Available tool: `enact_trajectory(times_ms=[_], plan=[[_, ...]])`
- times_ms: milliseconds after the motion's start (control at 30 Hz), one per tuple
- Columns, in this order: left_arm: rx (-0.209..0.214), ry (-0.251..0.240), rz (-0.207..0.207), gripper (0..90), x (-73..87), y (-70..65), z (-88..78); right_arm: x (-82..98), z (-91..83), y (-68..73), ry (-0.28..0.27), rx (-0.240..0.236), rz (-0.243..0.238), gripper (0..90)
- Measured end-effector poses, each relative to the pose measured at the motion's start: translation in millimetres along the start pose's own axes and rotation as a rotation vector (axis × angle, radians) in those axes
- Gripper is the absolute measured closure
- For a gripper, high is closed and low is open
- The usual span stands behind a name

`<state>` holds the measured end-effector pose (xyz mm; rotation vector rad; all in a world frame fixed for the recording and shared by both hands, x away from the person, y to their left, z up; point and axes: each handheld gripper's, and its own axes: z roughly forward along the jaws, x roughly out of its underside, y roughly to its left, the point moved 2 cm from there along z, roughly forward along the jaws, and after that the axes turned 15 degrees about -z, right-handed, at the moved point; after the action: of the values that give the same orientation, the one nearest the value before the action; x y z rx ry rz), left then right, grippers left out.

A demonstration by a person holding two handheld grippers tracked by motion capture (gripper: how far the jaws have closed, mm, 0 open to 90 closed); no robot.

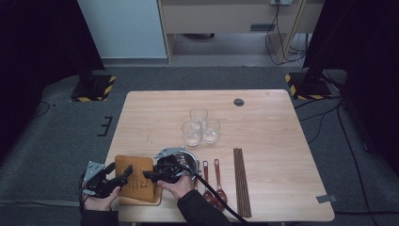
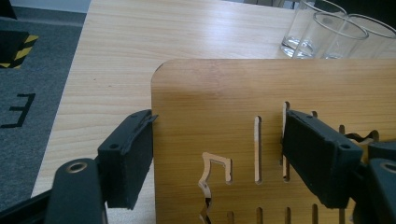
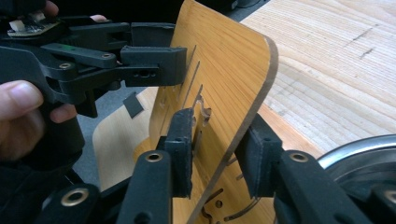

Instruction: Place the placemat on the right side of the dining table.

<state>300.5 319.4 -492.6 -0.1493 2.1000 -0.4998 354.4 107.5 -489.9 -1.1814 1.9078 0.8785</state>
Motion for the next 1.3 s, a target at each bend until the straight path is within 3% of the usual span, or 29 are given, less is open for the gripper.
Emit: enact_trajectory(times_ms=[667, 1000, 1300], plan=[[0.019, -0.022, -0.003, 25.2, -2.0, 0.3, -4.3, -1.2, -2.1, -5.0, -0.05, -0.095, 0.08, 80.1], [0.03, -0.034, -0.006, 25.1, -2.4, 0.5, -5.7, 2.5, -2.8, -9.0, -0.094, -0.185, 0.146, 86.8], [0.036, -0.074, -0.016, 20.2, -5.6, 2.2, -10.2, 0.8, -4.3, -6.9, -0.11, -0.195, 0.169, 87.2]])
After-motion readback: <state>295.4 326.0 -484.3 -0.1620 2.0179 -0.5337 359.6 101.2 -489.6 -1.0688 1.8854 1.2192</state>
